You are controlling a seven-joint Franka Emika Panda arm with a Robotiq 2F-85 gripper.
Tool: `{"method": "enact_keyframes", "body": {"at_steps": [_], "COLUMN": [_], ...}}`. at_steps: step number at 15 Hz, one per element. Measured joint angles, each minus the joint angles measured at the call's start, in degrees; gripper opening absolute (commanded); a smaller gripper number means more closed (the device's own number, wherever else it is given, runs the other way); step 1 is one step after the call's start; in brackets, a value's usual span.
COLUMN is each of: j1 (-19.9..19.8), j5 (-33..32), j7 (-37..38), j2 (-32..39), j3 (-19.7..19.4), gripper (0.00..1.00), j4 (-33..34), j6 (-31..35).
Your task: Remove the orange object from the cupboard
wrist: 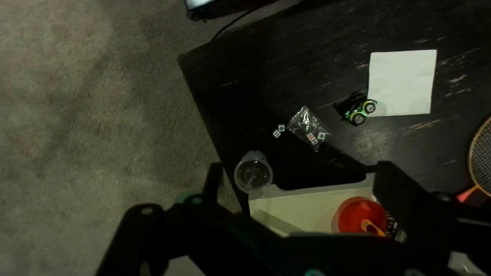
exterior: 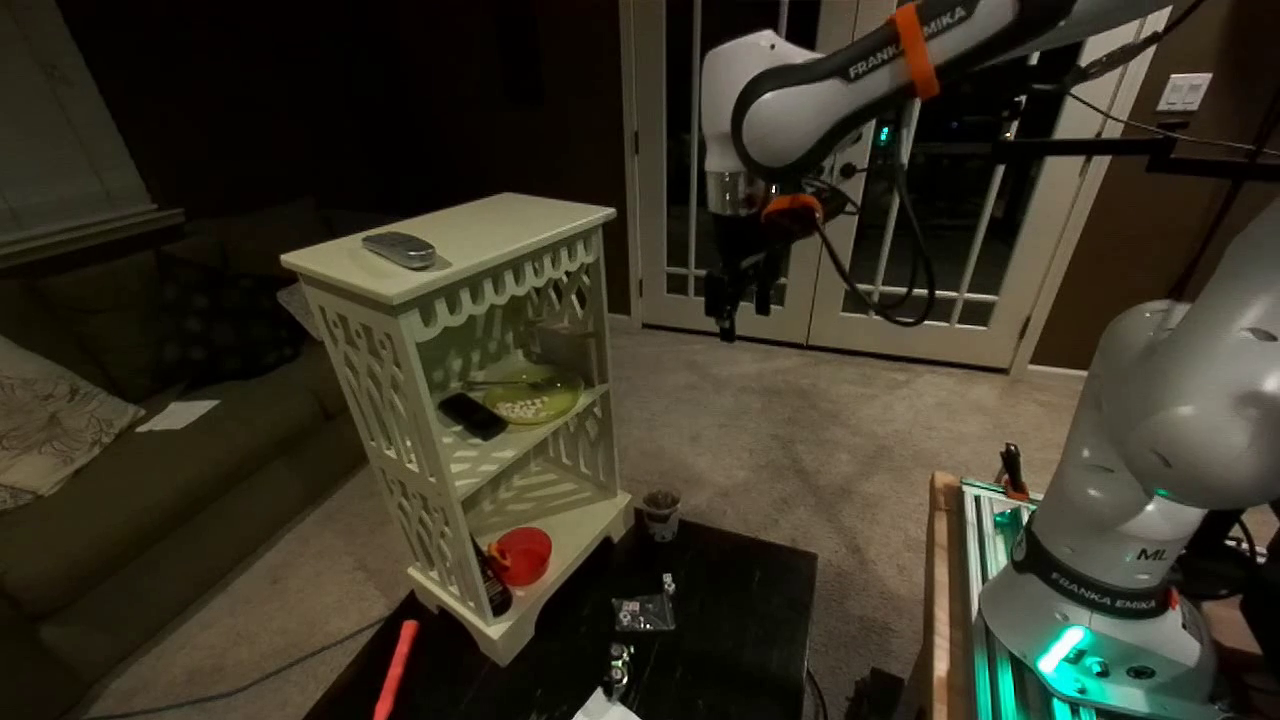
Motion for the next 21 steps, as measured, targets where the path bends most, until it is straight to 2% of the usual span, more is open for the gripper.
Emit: {"method": "enact_keyframes", "body": {"at_steps": [3, 5, 9, 13, 18, 21], "j1": [1.2, 1.9, 2.2, 2.2, 2.0, 3.1], "j5": [2.6, 1.0, 0.5, 9.9, 25.6, 24.4], "j7": [10.5, 16.2, 18.1, 18.1, 17.4, 21.3], "j2": [7.0, 11.9, 14.8, 16.5, 28.5, 37.4], "j3": [2.4, 4.4, 4.7, 3.0, 0.6, 0.1], "gripper": [1.00, 1.00, 1.00, 1.00, 1.00, 1.00], "j4": [-2.5, -2.4, -1.5, -1.5, -0.7, 2.3], "j6": [6.6, 7.3, 7.5, 12.0, 22.6, 21.9]}}
